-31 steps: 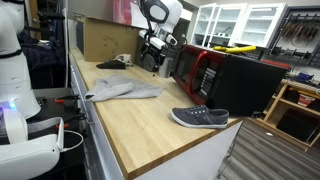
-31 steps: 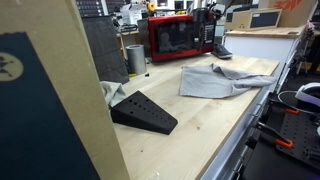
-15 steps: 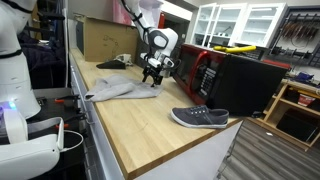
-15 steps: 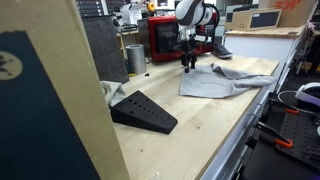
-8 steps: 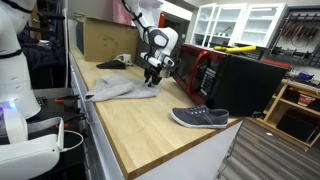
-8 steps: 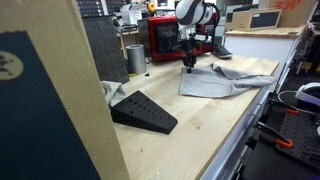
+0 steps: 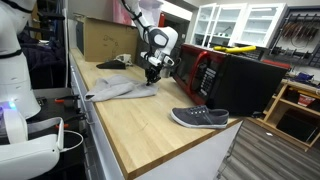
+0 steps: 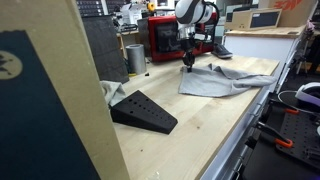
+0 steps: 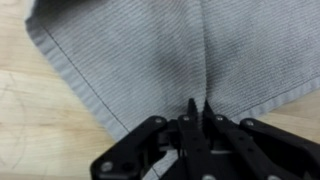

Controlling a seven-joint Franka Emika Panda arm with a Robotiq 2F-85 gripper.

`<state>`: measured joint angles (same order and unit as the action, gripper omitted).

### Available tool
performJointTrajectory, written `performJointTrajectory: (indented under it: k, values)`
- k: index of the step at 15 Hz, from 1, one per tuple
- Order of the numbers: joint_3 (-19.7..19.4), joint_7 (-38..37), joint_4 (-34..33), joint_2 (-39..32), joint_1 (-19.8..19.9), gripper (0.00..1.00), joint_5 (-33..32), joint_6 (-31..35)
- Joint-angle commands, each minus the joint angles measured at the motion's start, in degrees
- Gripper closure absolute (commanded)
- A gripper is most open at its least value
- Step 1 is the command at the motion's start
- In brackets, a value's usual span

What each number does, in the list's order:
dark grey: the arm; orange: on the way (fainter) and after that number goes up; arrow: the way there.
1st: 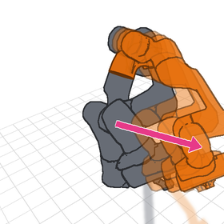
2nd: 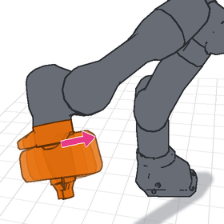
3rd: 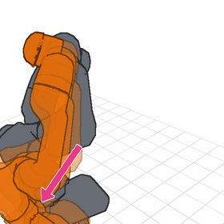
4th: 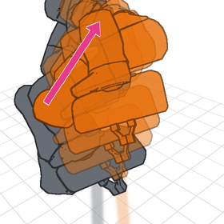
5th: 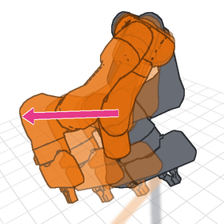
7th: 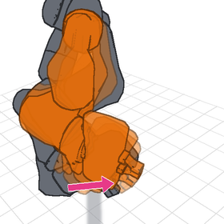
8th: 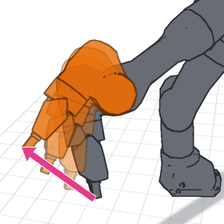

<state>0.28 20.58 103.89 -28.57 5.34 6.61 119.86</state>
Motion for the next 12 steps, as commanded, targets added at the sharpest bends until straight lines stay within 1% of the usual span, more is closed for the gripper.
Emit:
performJointTrajectory:
  k: [1,7,12]
  values:
    - [0.93,-0.87,-2.52,-1.66,0.3,0.99,-0.13,-0.75]
    - [1.71,-0.46,-6.14,-3.72,0.3,0.99,-0.01,-0.21]
    - [3.12,-0.13,-11.06,-5.88,0.75,0.99,1.78,0.36]
